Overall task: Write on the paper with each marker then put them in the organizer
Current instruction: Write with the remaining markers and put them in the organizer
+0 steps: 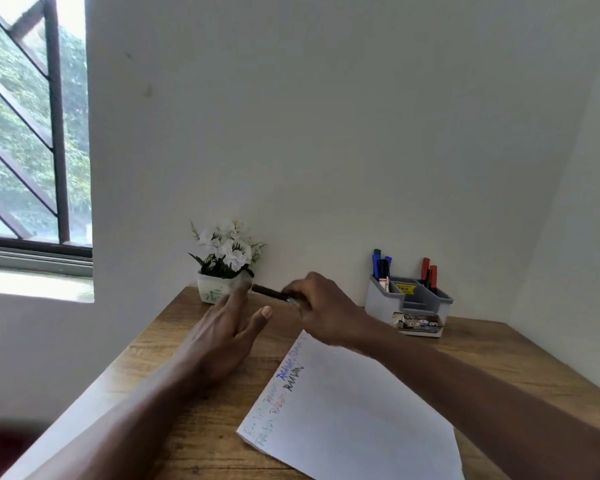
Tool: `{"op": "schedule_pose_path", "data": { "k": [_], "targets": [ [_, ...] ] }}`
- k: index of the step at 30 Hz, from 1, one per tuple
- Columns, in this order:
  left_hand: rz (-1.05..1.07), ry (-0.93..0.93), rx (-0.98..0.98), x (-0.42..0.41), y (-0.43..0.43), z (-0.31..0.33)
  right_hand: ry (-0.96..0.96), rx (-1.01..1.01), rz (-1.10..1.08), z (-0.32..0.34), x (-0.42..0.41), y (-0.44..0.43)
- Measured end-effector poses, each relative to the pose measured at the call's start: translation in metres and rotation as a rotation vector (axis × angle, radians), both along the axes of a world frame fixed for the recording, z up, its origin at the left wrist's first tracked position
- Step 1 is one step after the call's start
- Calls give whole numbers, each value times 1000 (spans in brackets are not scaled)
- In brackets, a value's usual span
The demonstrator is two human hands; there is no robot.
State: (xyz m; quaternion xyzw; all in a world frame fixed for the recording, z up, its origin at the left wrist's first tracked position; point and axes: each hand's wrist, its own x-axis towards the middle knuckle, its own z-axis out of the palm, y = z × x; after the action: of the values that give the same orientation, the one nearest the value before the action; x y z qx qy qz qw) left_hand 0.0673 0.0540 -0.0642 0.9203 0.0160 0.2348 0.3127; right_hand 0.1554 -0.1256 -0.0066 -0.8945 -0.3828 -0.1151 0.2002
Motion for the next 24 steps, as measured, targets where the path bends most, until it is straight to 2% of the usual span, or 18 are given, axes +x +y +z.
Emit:
{"op": "schedule_pose_path", "data": {
  "k": [3, 6, 10, 18, 24],
  "targets": [
    [-81, -182, 32, -5, -7, 7, -26, 23, 15, -13, -20, -33],
    [-148, -255, 83, -11, -18, 10, -84, 61, 21, -28, -35, -55],
    [-263, -234, -25, -17, -34, 10, -247, 55, 2, -44, -40, -69],
    [-351, -182, -198, -17, -43, 12, -370, 79, 16, -51, -51, -73],
    [-323, -185, -251, -13, -32, 7, -341, 135, 0, -55, -47, -67]
  ]
}}
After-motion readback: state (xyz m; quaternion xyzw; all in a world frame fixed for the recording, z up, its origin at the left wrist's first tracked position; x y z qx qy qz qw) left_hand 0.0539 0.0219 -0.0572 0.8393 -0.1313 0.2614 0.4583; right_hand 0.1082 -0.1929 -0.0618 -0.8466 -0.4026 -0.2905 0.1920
